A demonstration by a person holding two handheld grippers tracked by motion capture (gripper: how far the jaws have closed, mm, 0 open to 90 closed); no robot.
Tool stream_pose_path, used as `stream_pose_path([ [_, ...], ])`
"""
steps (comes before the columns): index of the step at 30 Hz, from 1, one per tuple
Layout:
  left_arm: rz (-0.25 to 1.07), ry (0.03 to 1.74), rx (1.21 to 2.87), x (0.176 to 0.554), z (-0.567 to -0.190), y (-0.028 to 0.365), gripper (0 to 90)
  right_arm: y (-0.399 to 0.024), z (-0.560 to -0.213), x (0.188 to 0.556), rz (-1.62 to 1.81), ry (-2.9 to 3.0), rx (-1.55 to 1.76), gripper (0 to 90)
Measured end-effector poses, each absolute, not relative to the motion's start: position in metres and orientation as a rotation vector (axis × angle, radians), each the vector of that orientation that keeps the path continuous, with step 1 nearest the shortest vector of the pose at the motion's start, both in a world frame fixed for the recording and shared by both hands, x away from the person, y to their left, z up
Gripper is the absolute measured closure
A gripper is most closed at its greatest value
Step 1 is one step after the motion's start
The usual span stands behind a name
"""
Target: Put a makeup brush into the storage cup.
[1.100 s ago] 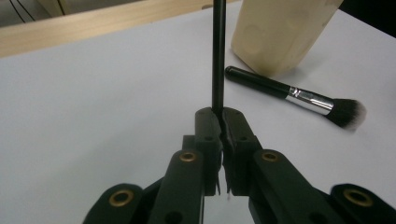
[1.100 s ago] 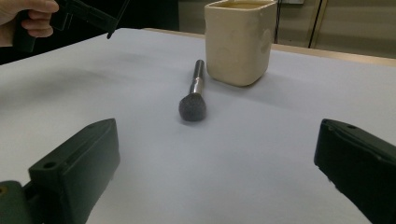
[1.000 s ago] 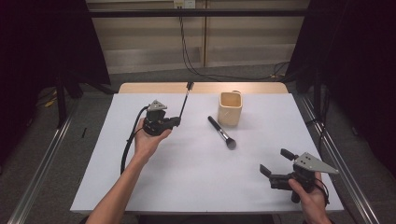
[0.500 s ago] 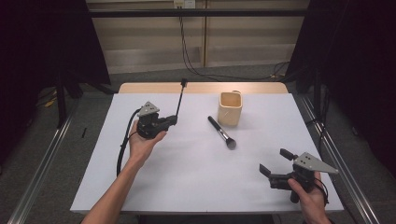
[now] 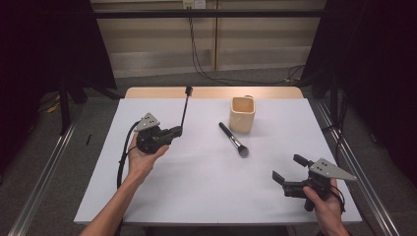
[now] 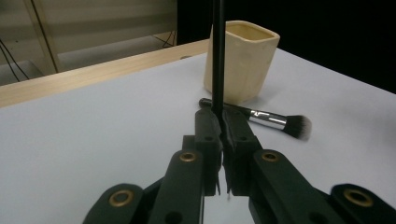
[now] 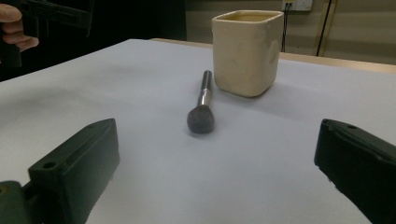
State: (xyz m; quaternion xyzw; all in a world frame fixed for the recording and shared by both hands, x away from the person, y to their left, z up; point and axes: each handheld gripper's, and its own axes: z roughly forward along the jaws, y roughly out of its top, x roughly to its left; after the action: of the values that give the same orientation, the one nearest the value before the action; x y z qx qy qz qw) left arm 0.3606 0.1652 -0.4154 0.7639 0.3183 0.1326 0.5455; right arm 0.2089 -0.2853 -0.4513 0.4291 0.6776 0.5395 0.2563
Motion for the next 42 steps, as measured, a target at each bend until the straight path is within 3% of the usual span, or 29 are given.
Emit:
stream_pose_path([
  [19, 0.276, 0.713, 1.775, 0.339, -0.419, 0.16, 85.9, -0.268, -0.421, 0.236, 1.56, 1.941, 1.048, 0.0],
  [42, 0.201, 0.631, 1.764, 0.33, -0.421, 0.13, 85.9, -0.207, -0.395, 0.272, 1.63, 2.046, 0.828, 0.2],
])
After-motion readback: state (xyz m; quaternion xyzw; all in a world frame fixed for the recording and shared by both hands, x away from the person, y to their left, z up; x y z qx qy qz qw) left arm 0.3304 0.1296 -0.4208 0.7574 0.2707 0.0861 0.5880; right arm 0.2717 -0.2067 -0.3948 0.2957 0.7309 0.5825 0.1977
